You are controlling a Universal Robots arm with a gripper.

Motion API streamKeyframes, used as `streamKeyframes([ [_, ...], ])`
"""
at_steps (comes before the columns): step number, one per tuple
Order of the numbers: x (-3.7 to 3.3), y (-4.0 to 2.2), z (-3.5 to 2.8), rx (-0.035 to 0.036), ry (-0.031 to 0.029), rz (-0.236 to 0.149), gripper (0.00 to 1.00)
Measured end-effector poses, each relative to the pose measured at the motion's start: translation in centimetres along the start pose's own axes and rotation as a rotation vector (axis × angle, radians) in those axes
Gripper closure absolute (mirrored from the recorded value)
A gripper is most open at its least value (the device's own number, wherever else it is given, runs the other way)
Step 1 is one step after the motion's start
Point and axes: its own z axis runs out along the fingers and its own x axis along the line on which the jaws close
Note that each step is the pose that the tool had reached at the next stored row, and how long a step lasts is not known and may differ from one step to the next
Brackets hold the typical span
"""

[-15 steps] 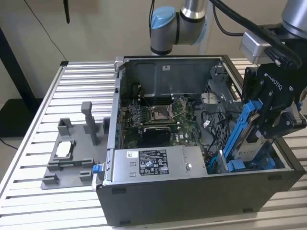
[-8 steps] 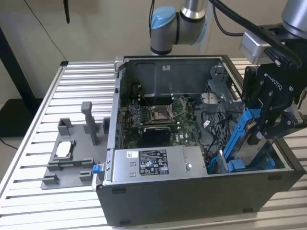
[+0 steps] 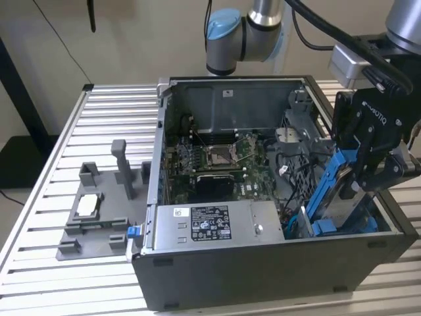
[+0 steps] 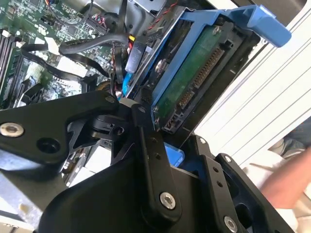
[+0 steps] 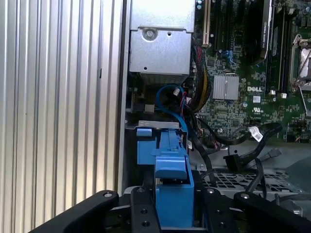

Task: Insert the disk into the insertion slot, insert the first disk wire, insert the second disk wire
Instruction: 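Insert the disk into the insertion slot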

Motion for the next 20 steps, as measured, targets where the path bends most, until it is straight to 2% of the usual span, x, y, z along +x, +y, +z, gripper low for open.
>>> streamKeyframes([
  [10,0.00,0.00,0.04,0.0000,-0.0002,0.000,0.59],
  [12,0.00,0.01,-0.15,0.0000,-0.0002,0.000,0.57],
  [13,-0.01,0.01,-0.26,0.0004,-0.0001,0.000,0.51],
  [14,-0.01,0.01,-0.27,0.0019,-0.0007,0.000,0.51],
  [17,-0.03,0.01,-0.28,0.0131,-0.0058,0.000,0.51],
  [19,-0.05,0.00,-0.26,0.0141,-0.0060,0.000,0.53],
  [20,-0.05,0.01,-0.26,0.0142,-0.0060,0.000,0.60],
])
